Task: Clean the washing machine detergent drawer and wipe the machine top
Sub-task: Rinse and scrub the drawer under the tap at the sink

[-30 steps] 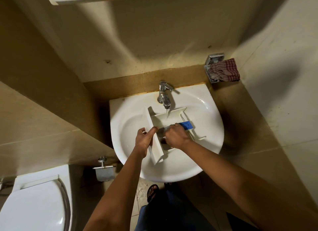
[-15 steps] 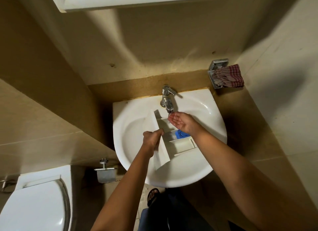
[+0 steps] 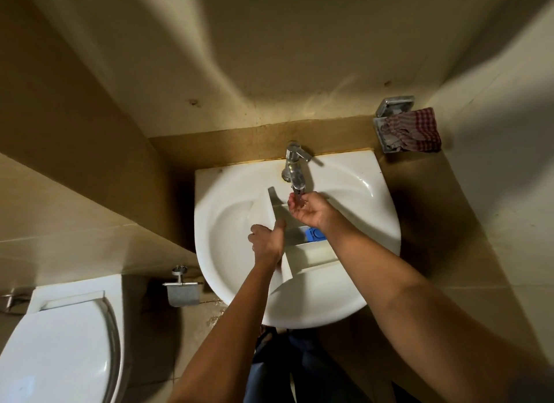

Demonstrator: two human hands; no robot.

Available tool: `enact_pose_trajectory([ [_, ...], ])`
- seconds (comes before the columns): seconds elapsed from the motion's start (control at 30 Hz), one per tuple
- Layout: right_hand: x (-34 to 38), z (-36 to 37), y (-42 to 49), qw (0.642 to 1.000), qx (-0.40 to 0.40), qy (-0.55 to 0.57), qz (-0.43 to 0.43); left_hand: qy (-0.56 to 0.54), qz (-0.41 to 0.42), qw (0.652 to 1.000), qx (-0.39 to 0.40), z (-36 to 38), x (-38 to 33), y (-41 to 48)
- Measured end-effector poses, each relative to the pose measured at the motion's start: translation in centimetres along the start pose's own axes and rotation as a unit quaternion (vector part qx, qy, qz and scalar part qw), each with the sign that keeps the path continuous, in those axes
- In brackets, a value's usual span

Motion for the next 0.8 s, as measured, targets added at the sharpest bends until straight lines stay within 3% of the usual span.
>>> enact_pose_trajectory([
  [0.27, -1.6, -1.1, -2.0, 0.992, 0.076, -0.093, 0.038, 0.007, 0.012, 1.000, -0.012, -0.2, -0.6, 0.3],
  [0.33, -2.9, -2.4, -3.2, 0.977, 0.072, -0.201, 0.030, 0.002, 0.011, 1.000, -0.014, -0.3, -0.7, 0.1],
  [0.4, -4.0, -4.2, -4.0, 0.941, 0.048, -0.332, -0.041, 0.004, 0.013, 1.000, -0.011, -0.3, -0.8, -0.1],
  [0.47, -4.1, -5.3, -4.8, 0.866, 0.029, -0.459, -0.196, 0.004, 0.015, 1.000, -0.008, -0.3, -0.9, 0.0],
  [0.53, -4.9, -5.2, -5.8, 0.698, 0.040, -0.622, -0.353, 0.006, 0.015, 1.000, -0.006, -0.2, -0.9, 0.1],
  [0.57, -5.8, -5.0, -6.2, 0.602, 0.055, -0.690, -0.398, 0.009, 0.014, 1.000, -0.003, -0.2, -0.9, 0.1],
  [0.6, -6.4, -5.1, -6.6, 0.529, 0.055, -0.736, -0.419, 0.012, 0.011, 1.000, 0.000, -0.1, -0.8, 0.0],
  [0.63, -6.5, -5.2, -7.0, 0.484, 0.049, -0.758, -0.434, 0.012, 0.004, 1.000, 0.002, -0.2, -0.8, -0.1],
  [0.8, -3.4, -7.1, -9.0, 0.369, -0.075, -0.788, -0.487, -0.005, -0.065, 0.998, 0.019, 0.3, -0.1, -0.4],
])
Point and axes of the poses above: each hand's wrist, its own y-axis towards the middle knuckle, its own z-axis out of the palm, x = y × z, the point moved 10 cm from there along y, towards the middle knuckle, and after that the axes turned 9 degrees about -x, right-handed, at the moved point
